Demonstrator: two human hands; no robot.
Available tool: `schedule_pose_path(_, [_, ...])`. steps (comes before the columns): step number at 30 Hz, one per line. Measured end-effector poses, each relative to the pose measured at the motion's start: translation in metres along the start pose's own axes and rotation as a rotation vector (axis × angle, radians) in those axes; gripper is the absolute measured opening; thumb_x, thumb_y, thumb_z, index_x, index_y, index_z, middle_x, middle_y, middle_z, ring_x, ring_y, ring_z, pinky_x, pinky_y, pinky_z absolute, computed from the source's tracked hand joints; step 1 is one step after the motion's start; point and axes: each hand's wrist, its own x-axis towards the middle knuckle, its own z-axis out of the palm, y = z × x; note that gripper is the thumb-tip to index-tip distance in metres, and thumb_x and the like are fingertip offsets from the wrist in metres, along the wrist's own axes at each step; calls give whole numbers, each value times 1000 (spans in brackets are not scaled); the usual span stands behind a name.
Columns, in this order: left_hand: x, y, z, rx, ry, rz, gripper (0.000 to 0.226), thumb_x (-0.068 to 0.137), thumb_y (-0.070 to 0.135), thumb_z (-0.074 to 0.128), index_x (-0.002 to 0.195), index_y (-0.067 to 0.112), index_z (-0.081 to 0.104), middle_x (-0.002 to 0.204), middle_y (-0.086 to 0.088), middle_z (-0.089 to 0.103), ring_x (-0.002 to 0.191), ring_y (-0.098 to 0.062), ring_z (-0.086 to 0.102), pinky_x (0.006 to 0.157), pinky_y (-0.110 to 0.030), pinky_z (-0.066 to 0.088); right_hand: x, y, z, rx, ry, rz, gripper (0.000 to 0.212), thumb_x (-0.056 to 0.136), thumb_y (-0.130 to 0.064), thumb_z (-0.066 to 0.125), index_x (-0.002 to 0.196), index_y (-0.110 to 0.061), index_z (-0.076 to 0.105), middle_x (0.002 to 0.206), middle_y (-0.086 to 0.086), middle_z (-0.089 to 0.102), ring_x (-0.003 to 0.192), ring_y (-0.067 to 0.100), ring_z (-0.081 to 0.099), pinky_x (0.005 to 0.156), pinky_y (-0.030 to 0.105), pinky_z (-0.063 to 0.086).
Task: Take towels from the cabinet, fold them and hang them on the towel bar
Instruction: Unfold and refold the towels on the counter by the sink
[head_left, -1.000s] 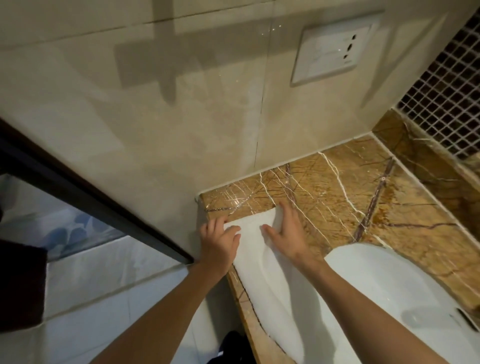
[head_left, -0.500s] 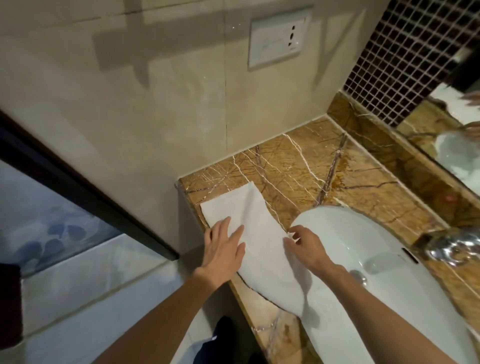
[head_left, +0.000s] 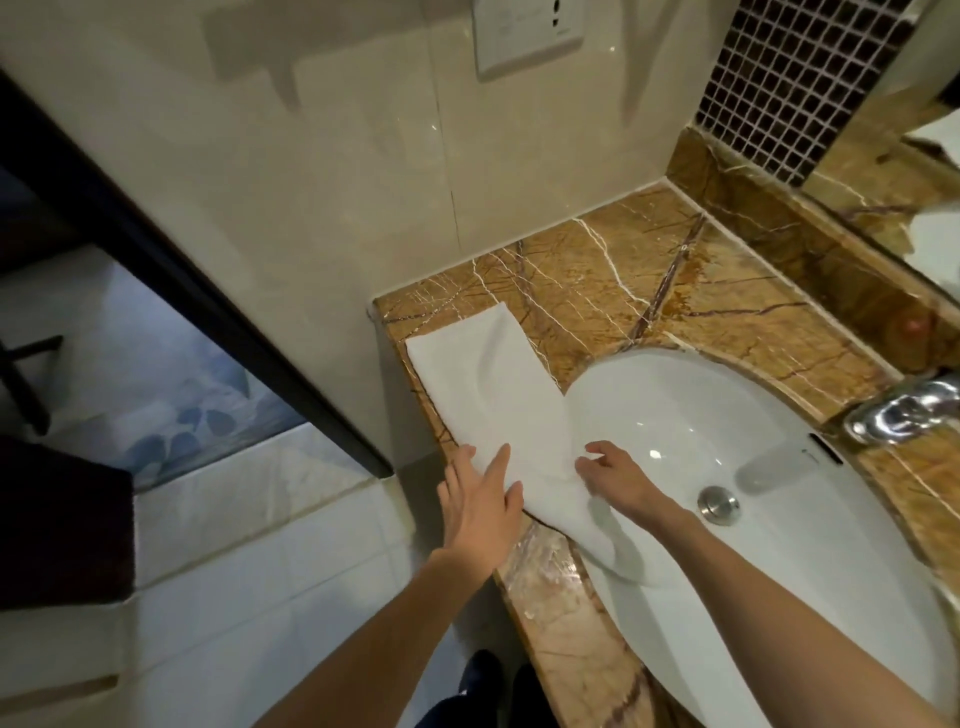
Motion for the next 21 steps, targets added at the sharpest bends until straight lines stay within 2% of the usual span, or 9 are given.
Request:
schedule_pose_path(2, [-10, 10, 8, -82, 5, -36, 52, 99, 40, 37, 149, 34, 23, 144, -10, 17, 127, -26, 29, 109, -37, 24, -2, 10, -1, 20, 12, 22, 31, 98, -26, 48, 126, -14, 50, 104, 5, 60, 92, 19, 58, 81, 28, 41])
schedule_pose_path(3, [-13, 13, 11, -123, 3, -51, 52, 99, 40, 38, 149, 35, 22, 141, -9, 20, 122, -26, 34, 108, -36, 26, -3, 15, -2, 42, 10, 28, 25, 98, -20, 47, 119, -10, 54, 106, 6, 59, 91, 19, 57, 80, 28, 41])
schedule_pose_path(6, [-18, 21, 14, -279, 5, -120, 56, 99, 35, 43, 149, 36, 20, 136, -6, 23, 109, -22, 46, 105, -32, 37, -7, 25, -3, 121, -5, 48, 21, 96, -10, 46, 96, 0, 64, 92, 10, 61, 77, 17, 53, 70, 28, 41])
schedule_pose_path(9, [-21, 32, 10, -694, 35, -244, 67, 97, 18, 51, 152, 25, 14, 139, -4, 20, 102, -13, 51, 104, -24, 37, -10, 24, -6, 185, 22, 61, 25, 94, -11, 52, 69, -11, 56, 74, 5, 56, 68, 18, 50, 61, 25, 38])
schedule_pose_path(11, [-17, 35, 8, -890, 76, -331, 69, 94, 9, 56, 150, 17, 17, 140, -3, 28, 110, -12, 49, 103, -23, 35, -12, 20, -8, 201, 36, 54, 24, 93, -11, 54, 69, -11, 53, 72, 5, 55, 66, 17, 50, 60, 25, 38])
schedule_pose_path(13, [-8, 32, 12, -1020, 116, -416, 61, 88, 4, 61, 141, 10, 32, 133, -6, 46, 115, -19, 54, 104, -31, 41, -15, 15, -9, 193, 44, 14, 18, 96, -12, 51, 78, -9, 55, 79, 5, 58, 71, 17, 53, 63, 26, 40])
schedule_pose_path(16, [2, 28, 14, -1112, 100, -562, 33, 84, 6, 65, 114, 4, 52, 108, -10, 63, 103, -26, 62, 90, -33, 50, -21, 7, -12, 137, 72, -90, 18, 98, -16, 48, 83, -10, 54, 79, 2, 54, 71, 16, 51, 62, 25, 39])
schedule_pose_path(19, [5, 28, 11, -1172, 25, -578, 7, 88, 10, 64, 92, 4, 63, 92, -8, 66, 89, -24, 63, 76, -26, 50, -26, -1, -16, 85, 92, -171, 20, 99, -21, 48, 80, -13, 51, 75, 0, 52, 64, 12, 48, 58, 23, 36])
schedule_pose_path(21, [4, 29, 7, -1181, 14, -555, 8, 89, 14, 64, 86, 7, 62, 90, -6, 65, 84, -20, 61, 71, -25, 49, -27, -7, -16, 24, 97, -205, 20, 99, -23, 48, 80, -16, 50, 74, -2, 51, 63, 10, 47, 57, 23, 35])
